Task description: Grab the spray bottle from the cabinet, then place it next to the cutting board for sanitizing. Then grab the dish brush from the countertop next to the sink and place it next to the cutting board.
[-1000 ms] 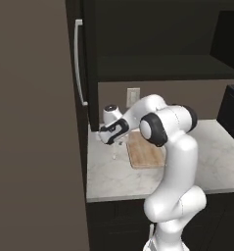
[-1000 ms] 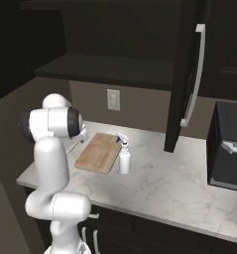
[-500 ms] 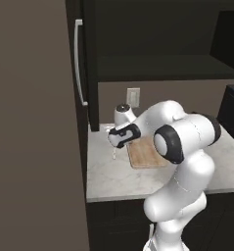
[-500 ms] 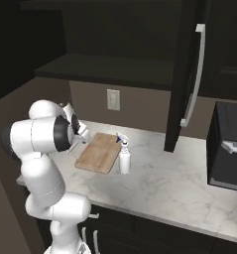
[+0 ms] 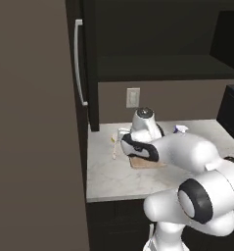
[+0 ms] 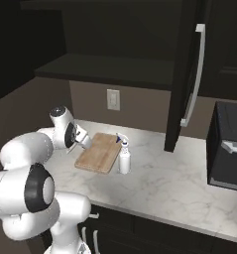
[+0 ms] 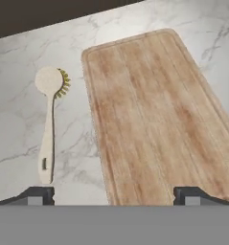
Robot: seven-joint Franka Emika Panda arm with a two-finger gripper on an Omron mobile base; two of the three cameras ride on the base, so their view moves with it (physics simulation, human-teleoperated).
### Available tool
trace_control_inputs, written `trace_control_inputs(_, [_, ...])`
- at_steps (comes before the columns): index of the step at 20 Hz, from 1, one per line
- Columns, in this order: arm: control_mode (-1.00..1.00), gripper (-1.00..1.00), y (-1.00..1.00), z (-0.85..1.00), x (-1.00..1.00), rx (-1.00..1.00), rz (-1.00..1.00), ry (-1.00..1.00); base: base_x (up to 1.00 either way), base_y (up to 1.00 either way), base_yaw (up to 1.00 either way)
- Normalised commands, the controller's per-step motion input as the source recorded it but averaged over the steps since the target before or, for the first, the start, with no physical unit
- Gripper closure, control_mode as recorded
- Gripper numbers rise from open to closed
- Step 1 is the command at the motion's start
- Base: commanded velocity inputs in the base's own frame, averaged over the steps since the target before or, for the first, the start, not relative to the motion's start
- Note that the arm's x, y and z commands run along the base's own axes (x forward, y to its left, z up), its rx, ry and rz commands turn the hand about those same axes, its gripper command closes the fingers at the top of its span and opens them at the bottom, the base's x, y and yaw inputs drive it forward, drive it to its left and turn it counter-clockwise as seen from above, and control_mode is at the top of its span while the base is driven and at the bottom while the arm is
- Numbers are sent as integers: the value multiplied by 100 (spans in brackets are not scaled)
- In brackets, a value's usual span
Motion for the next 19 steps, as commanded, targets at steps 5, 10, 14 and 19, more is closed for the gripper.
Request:
trace_control_inputs(5, [-100, -100, -8, 98, -83, 0, 0, 1, 0, 0, 0])
trace_control_inputs(10, [-100, -100, -25, 100, -95, 0, 0, 4, 0, 0, 0])
trace_control_inputs(14, [-100, -100, -28, 98, -100, 0, 0, 2, 0, 0, 0])
trace_control_inputs(19, [-100, -100, -21, 100, -95, 0, 0, 4, 0, 0, 0])
